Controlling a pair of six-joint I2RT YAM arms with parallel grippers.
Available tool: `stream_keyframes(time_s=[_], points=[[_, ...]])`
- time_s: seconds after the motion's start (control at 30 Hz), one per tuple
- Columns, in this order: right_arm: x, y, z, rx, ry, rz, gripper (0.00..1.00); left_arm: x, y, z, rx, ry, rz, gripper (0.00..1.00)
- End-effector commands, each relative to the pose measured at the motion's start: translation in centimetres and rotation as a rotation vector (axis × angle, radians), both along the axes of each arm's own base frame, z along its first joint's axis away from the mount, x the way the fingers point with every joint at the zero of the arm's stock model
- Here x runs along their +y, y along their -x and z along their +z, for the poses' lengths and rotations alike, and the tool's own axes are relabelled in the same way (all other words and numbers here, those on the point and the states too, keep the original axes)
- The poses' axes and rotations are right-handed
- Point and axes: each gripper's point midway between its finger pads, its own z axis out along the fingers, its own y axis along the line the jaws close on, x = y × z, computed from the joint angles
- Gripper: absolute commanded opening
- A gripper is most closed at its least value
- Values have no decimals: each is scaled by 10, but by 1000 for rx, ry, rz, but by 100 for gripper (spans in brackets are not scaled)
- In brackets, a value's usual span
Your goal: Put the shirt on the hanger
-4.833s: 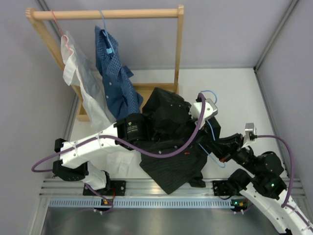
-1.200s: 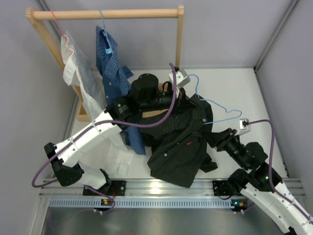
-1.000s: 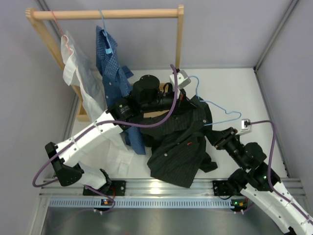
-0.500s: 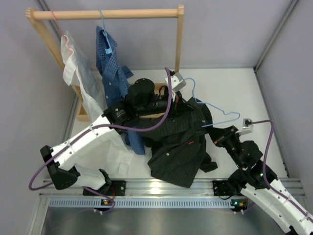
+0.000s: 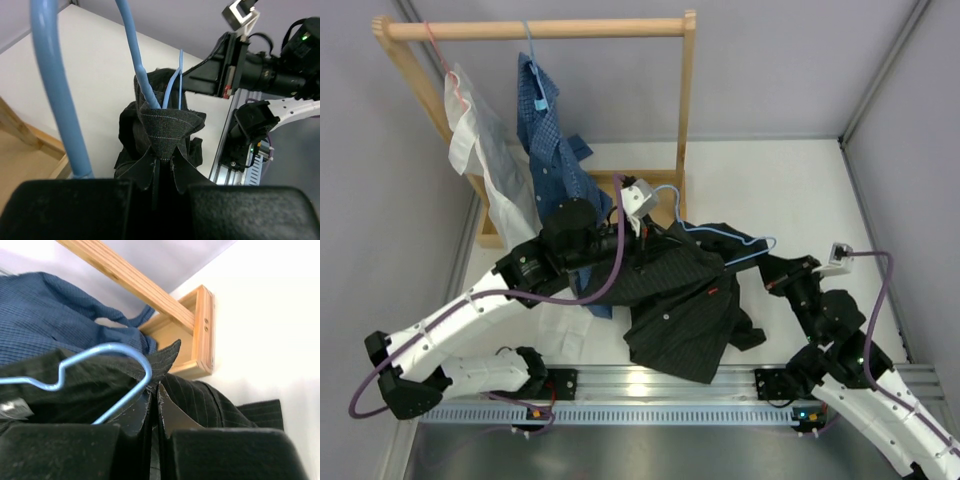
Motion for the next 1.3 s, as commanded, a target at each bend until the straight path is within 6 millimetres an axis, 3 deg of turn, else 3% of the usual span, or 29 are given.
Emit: stream_keyframes(time_s=[0.0, 0.27, 0.4, 0.6, 0.77, 0.87, 1.03, 1.1, 1.2, 1.27], points=[[-22, 2, 41, -93, -2, -85, 0, 20, -1, 23, -51, 84, 80, 0], [-17, 6, 73, -177, 71, -31, 0, 33, -2, -3, -17, -5, 152, 0], [-12, 6, 84, -206, 137, -4, 0, 39, -3, -8, -27, -32, 176, 0], [-28, 0, 96, -216, 188, -94, 0, 57, -11, -15, -43, -88, 268, 0], [-30, -3, 128, -253, 258, -106, 0, 55, -4, -21, -42, -115, 220, 0], [-19, -2, 145, -290, 296, -48, 0, 59, -10, -26, -25, -129, 267, 0], [-8, -9, 146, -289, 419, 1, 0, 63, -16, -32, -29, -168, 309, 0], [-3, -21, 137, -255, 551, 19, 0, 63, -15, -32, -33, -168, 299, 0], [-10, -34, 135, -185, 666, -25, 0, 61, -14, -29, -52, -169, 277, 0], [-12, -37, 144, -188, 673, -44, 0, 60, -11, -26, -56, -164, 260, 0]])
